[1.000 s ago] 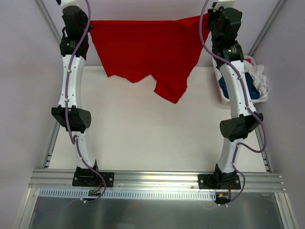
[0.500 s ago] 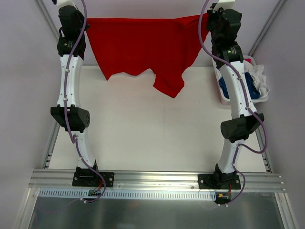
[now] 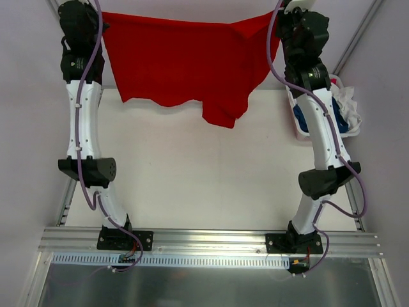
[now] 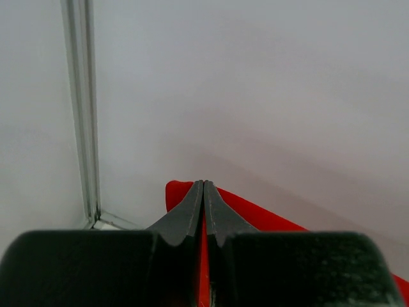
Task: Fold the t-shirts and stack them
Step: Flatten out the tshirt
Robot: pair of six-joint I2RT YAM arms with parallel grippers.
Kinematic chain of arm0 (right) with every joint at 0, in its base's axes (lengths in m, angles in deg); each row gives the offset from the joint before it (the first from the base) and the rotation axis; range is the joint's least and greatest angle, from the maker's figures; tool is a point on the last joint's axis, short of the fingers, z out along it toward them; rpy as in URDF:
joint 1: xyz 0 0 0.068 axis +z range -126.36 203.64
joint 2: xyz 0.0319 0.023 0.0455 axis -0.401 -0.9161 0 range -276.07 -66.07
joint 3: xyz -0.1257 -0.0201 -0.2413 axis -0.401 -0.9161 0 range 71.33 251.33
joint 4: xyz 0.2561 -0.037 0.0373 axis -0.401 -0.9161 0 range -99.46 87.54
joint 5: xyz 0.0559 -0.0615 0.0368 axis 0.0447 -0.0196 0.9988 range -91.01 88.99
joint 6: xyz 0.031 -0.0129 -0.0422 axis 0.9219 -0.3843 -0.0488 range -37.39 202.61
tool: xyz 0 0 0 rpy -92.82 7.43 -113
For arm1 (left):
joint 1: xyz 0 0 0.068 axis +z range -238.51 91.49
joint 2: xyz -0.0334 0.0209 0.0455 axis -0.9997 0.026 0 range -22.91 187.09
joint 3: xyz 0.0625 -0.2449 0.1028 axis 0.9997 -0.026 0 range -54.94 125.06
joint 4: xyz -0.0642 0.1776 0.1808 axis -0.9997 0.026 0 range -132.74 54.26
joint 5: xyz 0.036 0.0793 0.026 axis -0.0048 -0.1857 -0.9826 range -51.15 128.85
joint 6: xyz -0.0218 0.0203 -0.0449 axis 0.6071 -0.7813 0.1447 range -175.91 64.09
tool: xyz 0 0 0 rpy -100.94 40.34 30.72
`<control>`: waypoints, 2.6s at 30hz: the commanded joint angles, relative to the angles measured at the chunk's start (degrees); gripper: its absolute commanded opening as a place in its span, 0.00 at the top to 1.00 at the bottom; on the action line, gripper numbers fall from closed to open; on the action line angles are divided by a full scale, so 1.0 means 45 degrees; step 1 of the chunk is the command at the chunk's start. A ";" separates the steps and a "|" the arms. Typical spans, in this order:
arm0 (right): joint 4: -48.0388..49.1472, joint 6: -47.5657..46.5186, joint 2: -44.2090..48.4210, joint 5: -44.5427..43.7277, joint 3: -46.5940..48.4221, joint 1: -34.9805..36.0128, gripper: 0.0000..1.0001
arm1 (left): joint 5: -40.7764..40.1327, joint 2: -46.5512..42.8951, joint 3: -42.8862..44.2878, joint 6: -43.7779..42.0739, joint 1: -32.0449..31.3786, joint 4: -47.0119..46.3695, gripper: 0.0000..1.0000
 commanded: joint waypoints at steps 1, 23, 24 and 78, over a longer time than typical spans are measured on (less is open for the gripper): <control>0.2005 -0.1140 0.1995 -0.0636 0.0375 0.0505 1.00 | -0.0886 -0.2120 0.0292 -0.0632 -0.0012 -0.1322 1.00; 0.2456 -0.2824 0.1979 -0.1222 0.1137 0.1740 1.00 | -0.0946 -0.2066 0.0312 -0.0887 -0.0422 -0.1694 1.00; 0.2436 -0.2649 0.1842 -0.1203 0.1137 0.1641 1.00 | -0.0907 -0.1756 0.0350 -0.0867 -0.0422 -0.1694 1.00; 0.3100 -0.4170 0.3051 -0.1320 0.0765 0.3711 1.00 | -0.0691 -0.3393 0.0820 -0.1941 -0.1574 -0.2104 1.00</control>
